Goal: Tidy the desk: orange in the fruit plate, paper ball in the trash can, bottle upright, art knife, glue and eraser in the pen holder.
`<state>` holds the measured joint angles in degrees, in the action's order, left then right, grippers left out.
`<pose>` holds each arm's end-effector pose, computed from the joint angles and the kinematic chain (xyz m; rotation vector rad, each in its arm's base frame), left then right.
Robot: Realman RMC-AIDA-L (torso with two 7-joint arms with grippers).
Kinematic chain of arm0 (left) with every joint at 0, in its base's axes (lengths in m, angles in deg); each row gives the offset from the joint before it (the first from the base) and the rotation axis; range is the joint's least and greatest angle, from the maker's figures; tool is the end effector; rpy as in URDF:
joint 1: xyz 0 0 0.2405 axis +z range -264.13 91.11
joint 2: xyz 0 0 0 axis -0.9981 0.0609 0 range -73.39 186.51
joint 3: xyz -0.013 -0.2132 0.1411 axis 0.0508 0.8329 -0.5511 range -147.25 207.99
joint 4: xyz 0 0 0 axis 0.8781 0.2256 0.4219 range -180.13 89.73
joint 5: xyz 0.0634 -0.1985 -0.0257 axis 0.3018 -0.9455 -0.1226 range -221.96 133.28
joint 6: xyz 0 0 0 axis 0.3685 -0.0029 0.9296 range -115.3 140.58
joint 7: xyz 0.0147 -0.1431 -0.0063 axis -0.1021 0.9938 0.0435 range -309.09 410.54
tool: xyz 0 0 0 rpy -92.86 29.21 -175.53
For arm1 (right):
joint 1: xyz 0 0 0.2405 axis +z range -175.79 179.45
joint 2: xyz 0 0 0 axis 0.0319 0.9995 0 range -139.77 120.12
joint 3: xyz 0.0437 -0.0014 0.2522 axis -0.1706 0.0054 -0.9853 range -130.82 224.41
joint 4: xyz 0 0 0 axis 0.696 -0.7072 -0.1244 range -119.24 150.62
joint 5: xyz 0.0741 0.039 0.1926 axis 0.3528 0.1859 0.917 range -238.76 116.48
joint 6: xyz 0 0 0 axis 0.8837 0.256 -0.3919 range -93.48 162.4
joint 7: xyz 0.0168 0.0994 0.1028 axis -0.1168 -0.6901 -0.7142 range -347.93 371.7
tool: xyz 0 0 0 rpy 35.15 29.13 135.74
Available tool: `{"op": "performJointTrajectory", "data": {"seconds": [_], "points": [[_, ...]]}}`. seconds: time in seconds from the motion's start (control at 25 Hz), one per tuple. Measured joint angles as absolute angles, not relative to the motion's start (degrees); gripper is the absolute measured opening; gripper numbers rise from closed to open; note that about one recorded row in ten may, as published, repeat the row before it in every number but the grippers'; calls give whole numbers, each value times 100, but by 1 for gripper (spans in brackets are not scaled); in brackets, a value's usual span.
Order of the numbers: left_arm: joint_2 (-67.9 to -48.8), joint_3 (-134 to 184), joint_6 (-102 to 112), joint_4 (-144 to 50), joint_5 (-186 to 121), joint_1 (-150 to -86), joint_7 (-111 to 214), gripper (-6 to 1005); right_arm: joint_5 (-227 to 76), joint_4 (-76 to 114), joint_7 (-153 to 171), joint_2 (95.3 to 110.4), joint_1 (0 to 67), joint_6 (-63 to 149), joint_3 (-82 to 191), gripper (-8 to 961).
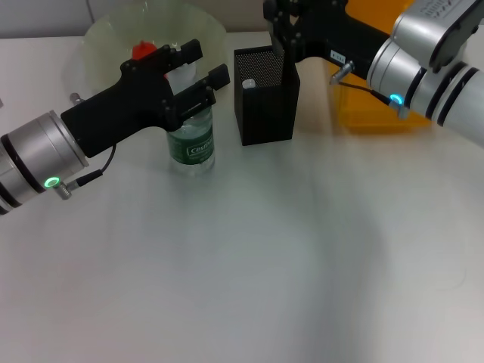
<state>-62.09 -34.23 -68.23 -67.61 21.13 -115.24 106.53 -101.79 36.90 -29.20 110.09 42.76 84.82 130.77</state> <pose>-0.2332 0.3387 -0.0232 -2.3696 -0.4300 -1.1416 0.1851 0.4176 -0.0575 -2.2494 0.3122 0.7875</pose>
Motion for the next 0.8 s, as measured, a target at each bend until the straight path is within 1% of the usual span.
{"op": "performJointTrajectory", "data": {"seconds": [0.4,0.56,0.6,0.64,0.76,0.8], "points": [[-6209,-3380,-6823,-6800,2097,-11539,10653,625,-10157,3475,-2920,11006,4416,8328,13391,149],[-6210,-3379,-6822,-6805,2096,-11539,10653,624,-10150,3559,-3057,11006,4370,8331,13385,288],[-6209,-3378,-6822,-6805,2095,-11537,10653,624,-10148,3832,-3360,10986,4180,8388,13371,323],[-6209,-3378,-6826,-6806,2095,-11530,10653,624,-10148,3832,-3360,10986,4180,8388,13371,348],[-6207,-3376,-6889,-6806,2093,-11496,10662,624,-10367,4715,-4112,10913,3564,8615,13368,425],[-6205,-3374,-6917,-6806,2092,-11490,10671,624,-10870,5435,-4779,10824,3061,8914,13296,451]]}}
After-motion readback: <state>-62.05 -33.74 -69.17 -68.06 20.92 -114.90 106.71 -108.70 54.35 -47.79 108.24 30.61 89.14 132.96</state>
